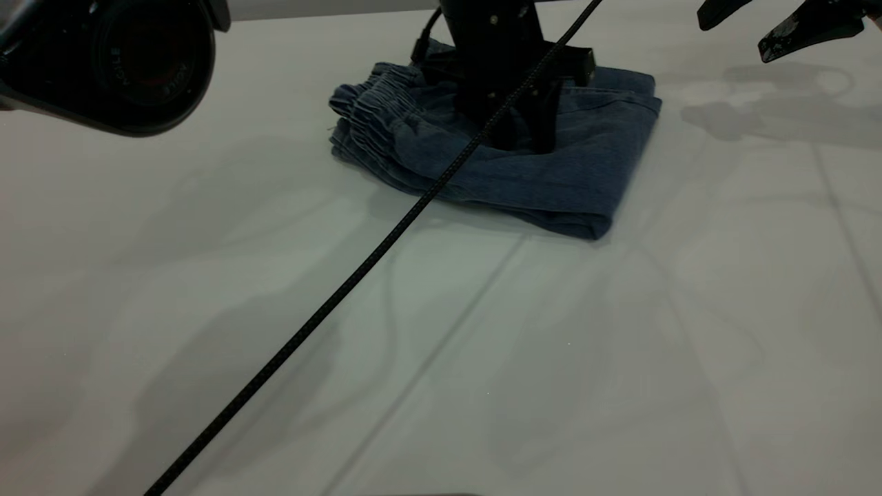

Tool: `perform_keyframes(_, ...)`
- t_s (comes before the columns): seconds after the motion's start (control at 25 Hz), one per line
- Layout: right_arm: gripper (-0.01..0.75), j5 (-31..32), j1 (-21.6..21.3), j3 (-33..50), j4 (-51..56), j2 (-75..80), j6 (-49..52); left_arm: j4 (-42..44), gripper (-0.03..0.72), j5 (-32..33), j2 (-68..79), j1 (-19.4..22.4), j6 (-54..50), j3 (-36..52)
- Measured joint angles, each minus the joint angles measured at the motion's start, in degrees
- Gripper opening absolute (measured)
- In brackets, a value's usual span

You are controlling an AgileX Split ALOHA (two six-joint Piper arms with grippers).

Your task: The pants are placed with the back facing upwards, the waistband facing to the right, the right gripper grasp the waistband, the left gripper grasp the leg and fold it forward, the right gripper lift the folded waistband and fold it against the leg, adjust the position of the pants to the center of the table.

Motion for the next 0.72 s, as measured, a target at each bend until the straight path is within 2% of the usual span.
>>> perform_keyframes(0.16,0.586,0.72,0.0,0.0,0.0,0.0,0.04,-0.99,0.343,-6.09,0.56,-0.83,0.02,0.0)
perform_keyframes(0.28,0.586,0.99,0.0,0.0,0.0,0.0,-0.17,-1.05,0.343,-7.99,0.88,-0.67,1.89,-1.25)
perform_keyframes(0.4,0.586,1.1,0.0,0.0,-0.16,-0.34,-0.43,-0.36,0.343,-5.37,1.49,-0.07,3.74,-5.41)
perform_keyframes(0.52,0.586,1.45,0.0,0.0,-1.38,-2.59,-0.48,1.85,0.343,1.81,1.54,1.0,4.28,-11.92)
perform_keyframes(0.72,0.586,3.99,0.0,0.0,-3.71,-11.32,-0.03,9.3,0.343,2.09,-0.13,2.69,4.71,-16.06)
